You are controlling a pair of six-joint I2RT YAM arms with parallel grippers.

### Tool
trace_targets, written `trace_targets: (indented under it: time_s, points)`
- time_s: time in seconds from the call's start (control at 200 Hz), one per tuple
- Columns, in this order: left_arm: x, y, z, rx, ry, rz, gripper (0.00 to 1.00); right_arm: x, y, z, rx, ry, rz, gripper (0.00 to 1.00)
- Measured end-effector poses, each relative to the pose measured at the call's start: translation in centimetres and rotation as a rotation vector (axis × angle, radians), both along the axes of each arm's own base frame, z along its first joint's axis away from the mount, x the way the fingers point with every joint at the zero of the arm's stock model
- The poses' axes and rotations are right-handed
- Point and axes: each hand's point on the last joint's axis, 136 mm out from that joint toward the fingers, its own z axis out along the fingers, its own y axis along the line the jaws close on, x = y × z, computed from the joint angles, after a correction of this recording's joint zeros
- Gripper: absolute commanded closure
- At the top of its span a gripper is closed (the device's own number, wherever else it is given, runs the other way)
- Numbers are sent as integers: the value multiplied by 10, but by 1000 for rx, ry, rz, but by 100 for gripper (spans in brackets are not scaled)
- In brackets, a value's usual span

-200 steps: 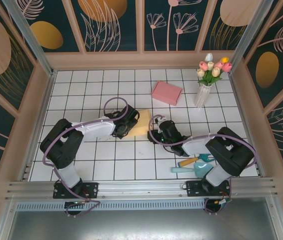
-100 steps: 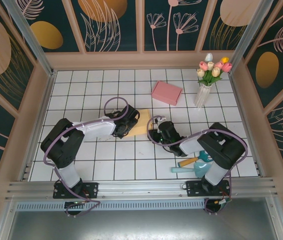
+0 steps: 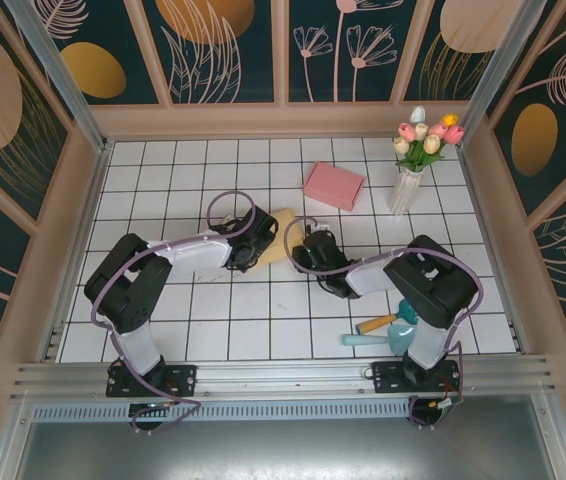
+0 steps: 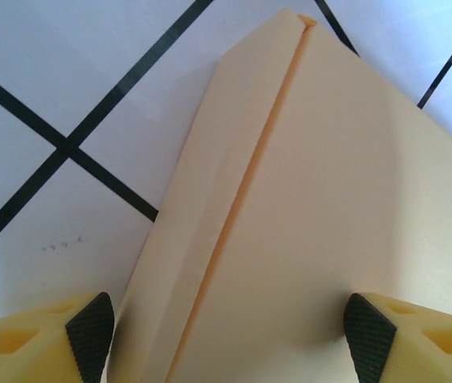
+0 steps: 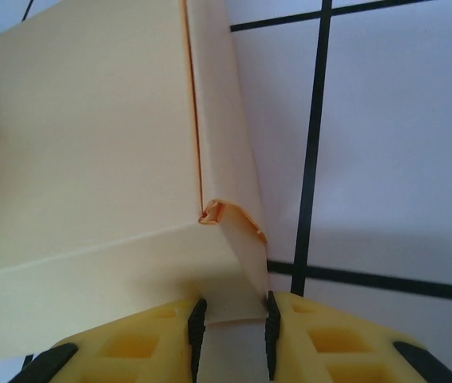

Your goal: Fold the paper box

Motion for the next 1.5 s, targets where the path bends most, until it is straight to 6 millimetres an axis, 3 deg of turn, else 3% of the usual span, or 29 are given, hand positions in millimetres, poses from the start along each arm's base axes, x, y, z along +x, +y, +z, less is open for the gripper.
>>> trace_targets:
  time_s: [0.285,0.495,0.976,1.211,1.361,1.501]
  points:
    - [5,2,0,2,-16,13,22,16,7,1,-2,-9,-16,62]
    - [5,2,0,1,-16,12,22,18,10,3,34,35,33,76]
    - [24,-8,-1,32,-26,28,22,38,34,5,176,69,38,80]
    - [22,-7,5,52,-30,-2,20,31,32,7,216,72,45,79]
    - [9,-24,10,54,-15,-129,18,14,22,9,220,105,66,80]
    - [-3,-42,19,38,-18,-257,18,15,13,20,231,110,68,100]
